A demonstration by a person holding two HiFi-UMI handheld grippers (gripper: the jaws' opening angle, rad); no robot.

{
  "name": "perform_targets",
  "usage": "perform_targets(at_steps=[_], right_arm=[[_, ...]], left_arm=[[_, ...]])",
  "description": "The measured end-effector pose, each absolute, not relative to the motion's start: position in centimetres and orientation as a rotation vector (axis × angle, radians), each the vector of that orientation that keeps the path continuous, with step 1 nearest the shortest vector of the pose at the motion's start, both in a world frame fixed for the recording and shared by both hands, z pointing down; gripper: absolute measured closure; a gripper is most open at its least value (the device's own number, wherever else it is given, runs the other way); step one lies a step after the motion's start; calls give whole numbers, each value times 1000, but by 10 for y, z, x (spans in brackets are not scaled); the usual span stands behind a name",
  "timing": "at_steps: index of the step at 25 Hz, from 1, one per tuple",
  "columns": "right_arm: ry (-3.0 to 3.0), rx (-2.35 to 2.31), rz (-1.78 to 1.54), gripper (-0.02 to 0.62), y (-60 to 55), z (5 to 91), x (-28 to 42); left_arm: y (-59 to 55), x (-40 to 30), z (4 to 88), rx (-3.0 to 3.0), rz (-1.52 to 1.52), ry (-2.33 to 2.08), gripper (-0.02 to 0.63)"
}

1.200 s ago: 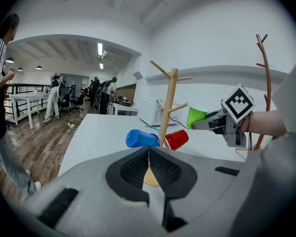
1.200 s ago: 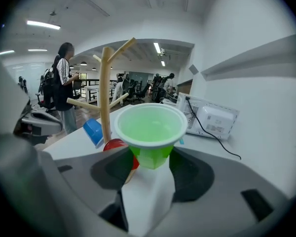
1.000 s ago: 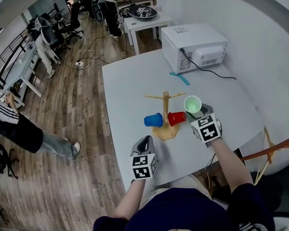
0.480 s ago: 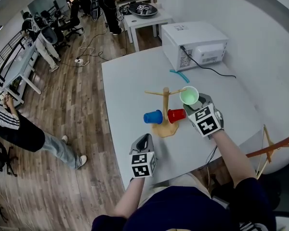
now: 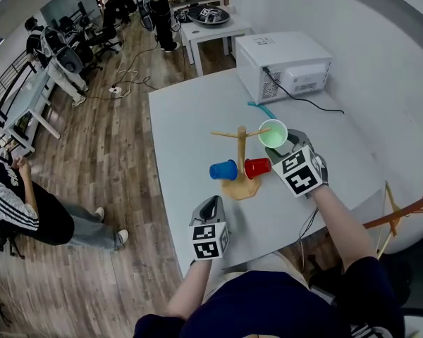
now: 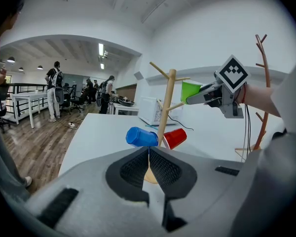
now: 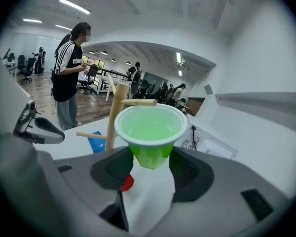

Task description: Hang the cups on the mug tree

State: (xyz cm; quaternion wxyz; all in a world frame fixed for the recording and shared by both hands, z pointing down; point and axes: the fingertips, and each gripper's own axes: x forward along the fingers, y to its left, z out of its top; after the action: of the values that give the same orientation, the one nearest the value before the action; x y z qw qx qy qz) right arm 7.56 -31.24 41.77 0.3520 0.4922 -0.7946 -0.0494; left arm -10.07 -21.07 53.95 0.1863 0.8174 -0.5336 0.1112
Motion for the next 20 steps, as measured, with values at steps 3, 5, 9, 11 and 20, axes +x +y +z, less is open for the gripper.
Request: perform_targets(at_steps=[3,5,9,11,20], right_arm=[[-2043,1272,-151,356,-312,414,76],[-2031,1270,-174,356,-310,411,77],[-2000,1266,-229,356,-308,408,80],[-1985,1262,-252,356,-307,407,81],[-1959,1247,-312,356,-301,398,81]], left_arm=[[-210,-100,538,2305,311,-1502,586],[-210,-98,537,2308,309,-1502,586],[-208,-97,537,2311,306,-1503,586],[-207,-97,537,2310,307,-1505,586],[-205,-95,536,2321,308,-1497,586]])
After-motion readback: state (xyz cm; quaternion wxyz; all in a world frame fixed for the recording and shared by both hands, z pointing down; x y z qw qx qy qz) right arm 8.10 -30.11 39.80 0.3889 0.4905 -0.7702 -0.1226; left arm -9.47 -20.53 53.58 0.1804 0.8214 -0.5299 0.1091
